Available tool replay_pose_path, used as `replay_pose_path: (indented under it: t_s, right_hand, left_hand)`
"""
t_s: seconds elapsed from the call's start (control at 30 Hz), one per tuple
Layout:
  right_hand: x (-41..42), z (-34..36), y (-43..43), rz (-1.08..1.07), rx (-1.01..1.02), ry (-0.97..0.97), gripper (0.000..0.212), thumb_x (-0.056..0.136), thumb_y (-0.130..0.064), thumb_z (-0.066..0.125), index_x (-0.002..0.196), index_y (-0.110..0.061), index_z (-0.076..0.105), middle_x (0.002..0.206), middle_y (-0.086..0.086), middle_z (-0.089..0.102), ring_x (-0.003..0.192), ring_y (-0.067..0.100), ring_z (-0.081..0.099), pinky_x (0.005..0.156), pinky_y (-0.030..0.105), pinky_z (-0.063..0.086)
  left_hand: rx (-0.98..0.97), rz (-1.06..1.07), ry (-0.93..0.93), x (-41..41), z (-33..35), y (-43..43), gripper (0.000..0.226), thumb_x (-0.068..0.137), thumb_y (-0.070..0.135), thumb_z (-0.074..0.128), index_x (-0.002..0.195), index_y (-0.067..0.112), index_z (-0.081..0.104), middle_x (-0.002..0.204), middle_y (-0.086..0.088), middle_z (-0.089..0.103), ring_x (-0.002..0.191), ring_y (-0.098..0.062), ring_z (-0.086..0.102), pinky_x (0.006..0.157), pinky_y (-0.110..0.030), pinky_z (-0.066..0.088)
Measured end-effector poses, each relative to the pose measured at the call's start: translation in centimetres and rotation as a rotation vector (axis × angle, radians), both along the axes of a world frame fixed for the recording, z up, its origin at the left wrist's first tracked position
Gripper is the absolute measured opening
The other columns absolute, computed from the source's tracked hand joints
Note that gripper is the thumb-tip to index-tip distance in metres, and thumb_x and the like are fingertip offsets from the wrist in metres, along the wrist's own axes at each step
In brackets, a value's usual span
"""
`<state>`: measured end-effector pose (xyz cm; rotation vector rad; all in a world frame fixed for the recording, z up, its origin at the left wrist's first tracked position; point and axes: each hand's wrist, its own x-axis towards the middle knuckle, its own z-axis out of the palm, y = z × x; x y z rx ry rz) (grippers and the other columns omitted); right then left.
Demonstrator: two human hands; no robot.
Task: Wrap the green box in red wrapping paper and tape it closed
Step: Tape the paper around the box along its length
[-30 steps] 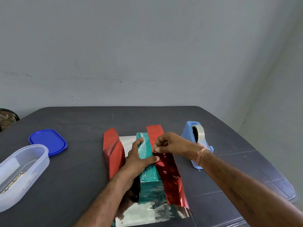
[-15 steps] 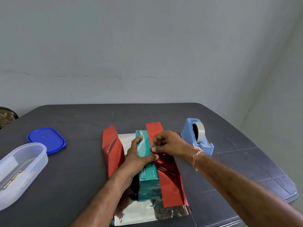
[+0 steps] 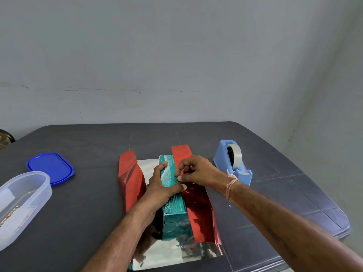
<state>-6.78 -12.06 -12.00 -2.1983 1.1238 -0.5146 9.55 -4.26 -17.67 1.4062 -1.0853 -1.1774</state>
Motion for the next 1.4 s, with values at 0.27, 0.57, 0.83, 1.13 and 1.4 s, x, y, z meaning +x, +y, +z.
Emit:
replay_pose_path:
  t_s: [0.27, 0.57, 0.83, 1.13, 1.4]
  right_hand:
    - [-0.1, 0.6, 0.0, 0.012, -0.004, 0.022, 0.025, 0.081, -0.022, 0.082, 0.104, -0.032, 0.076, 0.085, -0.004, 0.055, 0.070, 0.004, 0.047, 0.070, 0.021, 0.046]
    - [-0.3, 0.1, -0.4, 0.017, 0.095, -0.087, 0.028, 0.081, -0.020, 0.083, 0.106, -0.029, 0.074, 0.084, -0.001, 0.055, 0.066, 0.005, 0.046, 0.067, 0.025, 0.046]
    - [0.6, -0.2, -0.6, -0.079, -0.072, 0.020, 0.017, 0.081, -0.030, 0.082, 0.094, -0.031, 0.070, 0.076, -0.010, 0.062, 0.065, 0.003, 0.055, 0.068, 0.030, 0.051]
    - [1.7, 0.2, -0.8, -0.195, -0.126, 0.180, 0.043, 0.073, -0.060, 0.080, 0.096, -0.030, 0.060, 0.076, -0.013, 0.059, 0.071, 0.005, 0.058, 0.065, 0.027, 0.046]
    - [1.8, 1.1, -0.6, -0.223, -0.004, 0.075, 0.048, 0.075, -0.064, 0.078, 0.100, -0.027, 0.062, 0.086, -0.009, 0.067, 0.076, 0.008, 0.065, 0.068, 0.026, 0.050]
  left_hand:
    - [0.006, 0.023, -0.001, -0.1, -0.1, -0.1, 0.093, 0.046, 0.051, 0.091, 0.119, 0.074, 0.039, 0.144, -0.001, 0.050, 0.123, -0.027, 0.059, 0.102, -0.047, 0.055]
    - [0.021, 0.022, -0.014, -0.1, 0.0, 0.0, 0.096, 0.046, 0.052, 0.090, 0.124, 0.071, 0.037, 0.141, 0.000, 0.051, 0.118, -0.026, 0.062, 0.098, -0.045, 0.057]
    - [0.020, 0.024, -0.015, -0.1, 0.0, 0.0, 0.095, 0.047, 0.051, 0.091, 0.122, 0.073, 0.038, 0.142, -0.001, 0.051, 0.119, -0.028, 0.062, 0.099, -0.047, 0.057]
    - [0.006, 0.011, 0.014, 0.0, 0.0, 0.0, 0.097, 0.046, 0.050, 0.092, 0.125, 0.069, 0.039, 0.140, -0.001, 0.055, 0.114, -0.025, 0.066, 0.097, -0.045, 0.058]
    - [-0.035, -0.013, -0.025, 0.2, 0.1, 0.1, 0.095, 0.061, 0.041, 0.094, 0.135, 0.058, 0.036, 0.142, 0.006, 0.048, 0.122, -0.020, 0.057, 0.095, -0.032, 0.050]
